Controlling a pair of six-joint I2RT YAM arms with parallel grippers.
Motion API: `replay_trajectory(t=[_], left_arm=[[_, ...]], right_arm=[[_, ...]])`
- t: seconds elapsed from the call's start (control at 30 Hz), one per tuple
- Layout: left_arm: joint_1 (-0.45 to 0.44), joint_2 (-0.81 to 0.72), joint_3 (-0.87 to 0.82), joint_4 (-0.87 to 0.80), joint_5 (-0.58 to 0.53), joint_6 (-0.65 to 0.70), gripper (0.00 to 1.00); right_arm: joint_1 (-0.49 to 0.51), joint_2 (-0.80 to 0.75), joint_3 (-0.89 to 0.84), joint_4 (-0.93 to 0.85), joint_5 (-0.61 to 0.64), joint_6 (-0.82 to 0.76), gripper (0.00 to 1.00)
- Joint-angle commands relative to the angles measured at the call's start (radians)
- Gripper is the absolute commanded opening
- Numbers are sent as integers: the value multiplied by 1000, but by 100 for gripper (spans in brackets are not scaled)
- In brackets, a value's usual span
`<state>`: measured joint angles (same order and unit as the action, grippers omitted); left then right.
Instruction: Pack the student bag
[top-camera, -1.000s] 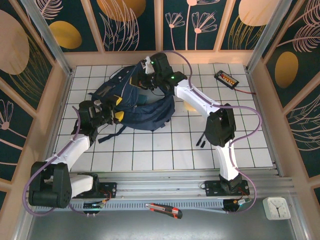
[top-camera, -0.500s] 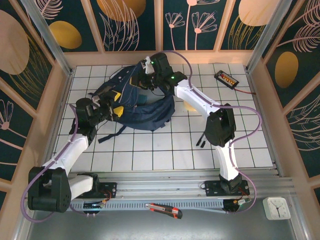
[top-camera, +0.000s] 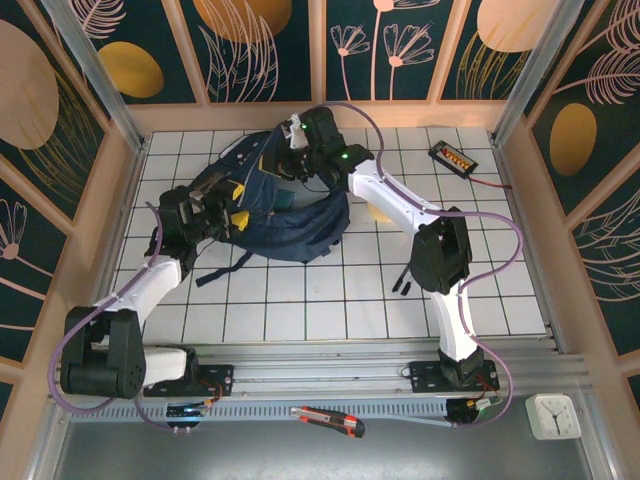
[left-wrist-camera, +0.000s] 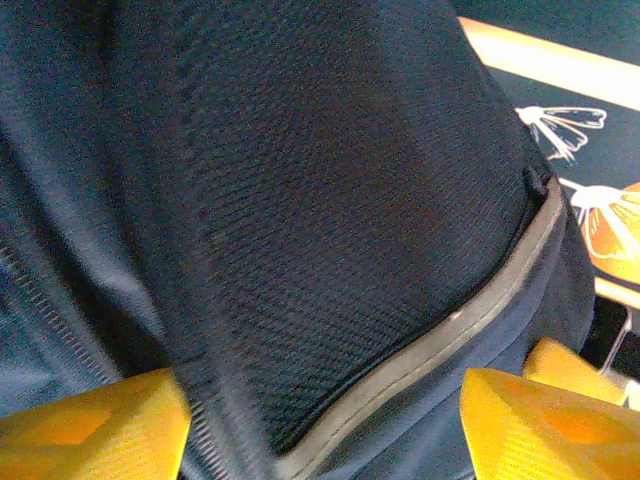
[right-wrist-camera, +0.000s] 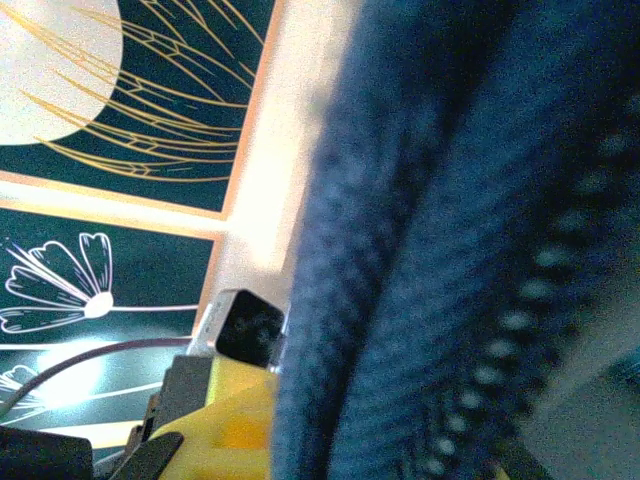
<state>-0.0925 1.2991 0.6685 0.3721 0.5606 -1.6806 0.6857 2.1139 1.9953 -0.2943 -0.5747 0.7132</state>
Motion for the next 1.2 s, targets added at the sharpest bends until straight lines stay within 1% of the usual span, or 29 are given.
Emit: replay_trajectory(t=[0.0, 0.1, 0.2, 0.3, 0.4, 0.43, 0.47, 0.5, 0.57, 0.6, 0.63, 0.67, 0.7, 0.73, 0.77, 0.8, 0.87, 0.93, 1.07, 1.1, 1.17], left_arm=[[2, 37, 68, 65, -15, 11, 70], [2, 65, 86, 75, -19, 14, 67], [2, 85, 89, 85, -22, 12, 60], [2, 95, 86, 105, -27, 3, 45], [2, 97, 81, 128, -32, -7, 22], [2, 98, 80, 131, -33, -8, 10], [2, 97, 82, 134, -34, -8, 4], [2, 96, 85, 134, -35, -7, 0], [2, 91, 88, 134, -40, -6, 0], [2, 87, 89, 133, -45, -9, 0], [2, 84, 93, 132, -48, -11, 0], [3, 80, 100, 125, -50, -10, 0], [2, 77, 110, 117, -51, -6, 0], [2, 78, 118, 112, -50, -4, 0], [2, 77, 126, 105, -53, -1, 0], [2, 77, 135, 97, -57, 1, 0], [-1, 74, 148, 91, -70, 0, 0], [-12, 78, 167, 80, -90, -4, 0], [-53, 103, 200, 87, -141, -33, 0], [-64, 109, 204, 89, -154, -41, 0], [-85, 122, 213, 92, -174, -55, 0]], right_arm=[[33, -76, -12, 100, -76, -1, 13], [33, -82, -25, 102, -85, -2, 13], [34, -83, -22, 97, -87, -12, 13], [29, -78, -12, 90, -94, -17, 13], [26, -78, -23, 96, -104, -14, 13], [25, -80, -29, 101, -105, -14, 13], [22, -84, -38, 102, -105, -16, 13], [18, -88, -48, 103, -106, -18, 13], [4, -97, -68, 101, -101, -26, 14], [-6, -104, -80, 95, -96, -35, 18], [-17, -110, -92, 83, -89, -47, 29], [-31, -120, -103, 56, -72, -65, 47], [-42, -135, -112, 22, -43, -88, 62], [-47, -153, -124, -8, -15, -111, 72], [-51, -178, -131, -50, 35, -150, 89], [-46, -204, -136, -106, 101, -194, 99], [-28, -254, -161, -191, 235, -254, 99], [3, -302, -208, -253, 342, -287, 99], [120, -353, -302, -330, 584, -280, 99], [150, -357, -318, -332, 642, -267, 97], [209, -352, -334, -314, 715, -241, 92]])
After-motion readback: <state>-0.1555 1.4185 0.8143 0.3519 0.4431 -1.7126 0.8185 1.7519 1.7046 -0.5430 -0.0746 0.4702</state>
